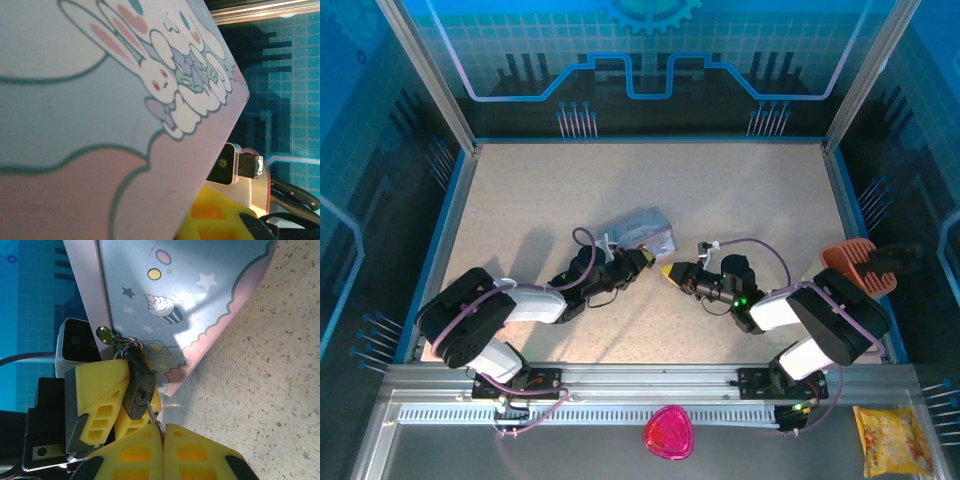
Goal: Unlock a padlock with a key
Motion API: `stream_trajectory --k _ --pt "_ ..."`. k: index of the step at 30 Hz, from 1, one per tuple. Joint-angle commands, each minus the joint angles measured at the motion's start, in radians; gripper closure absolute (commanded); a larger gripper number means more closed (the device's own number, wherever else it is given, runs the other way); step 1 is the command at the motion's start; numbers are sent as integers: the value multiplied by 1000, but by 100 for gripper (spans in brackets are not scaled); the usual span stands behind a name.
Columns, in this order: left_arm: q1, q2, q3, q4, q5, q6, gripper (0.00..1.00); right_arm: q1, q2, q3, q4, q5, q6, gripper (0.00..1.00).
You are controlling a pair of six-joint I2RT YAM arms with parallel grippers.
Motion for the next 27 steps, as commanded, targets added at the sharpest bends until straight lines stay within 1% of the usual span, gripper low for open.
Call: stream_trajectory --k 1,6,12,18,27 --pt "-29 -32 32 67 63 -28 100 14 20 8 82 11 9 100" --pt "-31 -28 38 73 74 -26 100 16 15 9 97 4 15 100" --pt "-40 -24 55 77 87 -23 100 12 -49 31 -26 4 -31 100" --pt "-47 -16 60 99 107 -34 100 -21 -41 29 -6 -26 -28 100" --pt "-65 -10 66 124 118 -48 100 -22 -73 52 -74 -29 -72 100"
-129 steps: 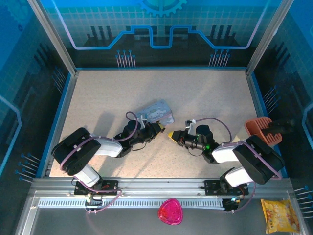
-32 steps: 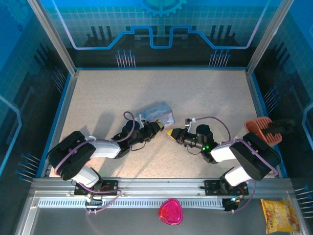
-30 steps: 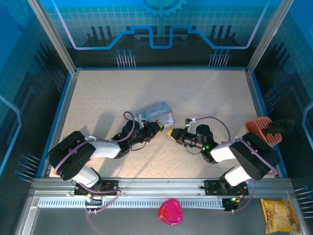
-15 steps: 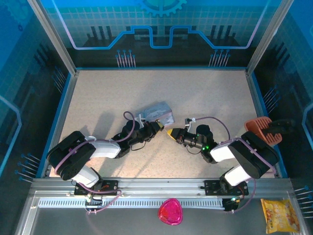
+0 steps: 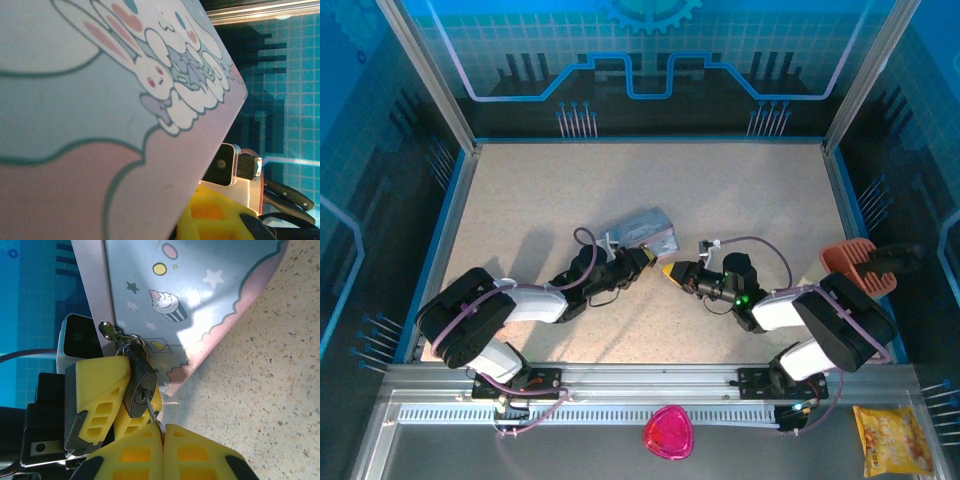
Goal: Unlock a padlock with a key
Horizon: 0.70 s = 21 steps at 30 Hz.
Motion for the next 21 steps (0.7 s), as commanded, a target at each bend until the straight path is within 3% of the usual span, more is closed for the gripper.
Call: stream_trajectory --k 1,21 --pt "-54 -8 55 126 123 -25 100 -6 -20 47 -6 -5 -42 100" --pt "-83 23 92 146 142 -43 100 -77 91 42 232 -64 114 100"
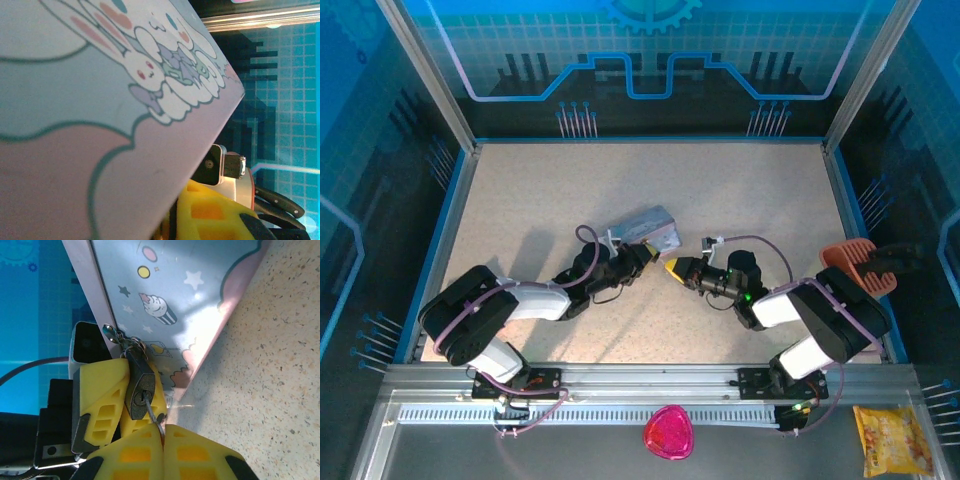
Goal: Unlock a padlock with a key
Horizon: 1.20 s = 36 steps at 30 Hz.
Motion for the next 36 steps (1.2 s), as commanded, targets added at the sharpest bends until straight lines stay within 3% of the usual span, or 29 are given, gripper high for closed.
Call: stream_trajectory --k 1,14,36 --pt "-72 1 56 135 170 -16 100 -22 26 41 110 6 33 100" --pt "-75 -6 63 120 177 -17 100 -50 91 69 188 -20 107 100" --pt "-79 -4 76 125 156 -18 100 67 141 49 255 40 96 100"
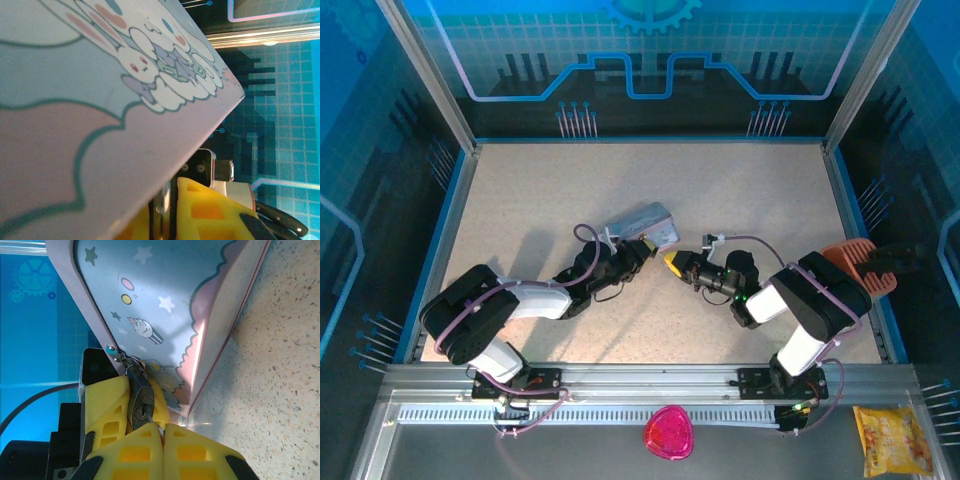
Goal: Unlock a padlock with a key
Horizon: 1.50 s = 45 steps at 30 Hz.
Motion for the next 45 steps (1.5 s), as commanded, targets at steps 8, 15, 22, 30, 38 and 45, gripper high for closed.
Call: stream_trajectory --k 8,15,22,30,38,45 --pt "-78 -20 59 109 236 -14 100 37 16 40 62 -34 -46 100" --pt "-80 -20 63 109 248 -19 100 42 1 79 -45 -61 -188 100" --pt "-80 -22 62 108 250 -19 100 36 -17 113 -77 -120 -272 100" --pt "-80 -17 54 129 254 -14 100 3 63 116 74 -148 -137 100" --pt "-80 -34 37 81 262 24 100 -49 29 75 71 -142 -110 100" --pt "-78 -48 25 43 271 53 100 -66 50 56 74 -135 -112 100"
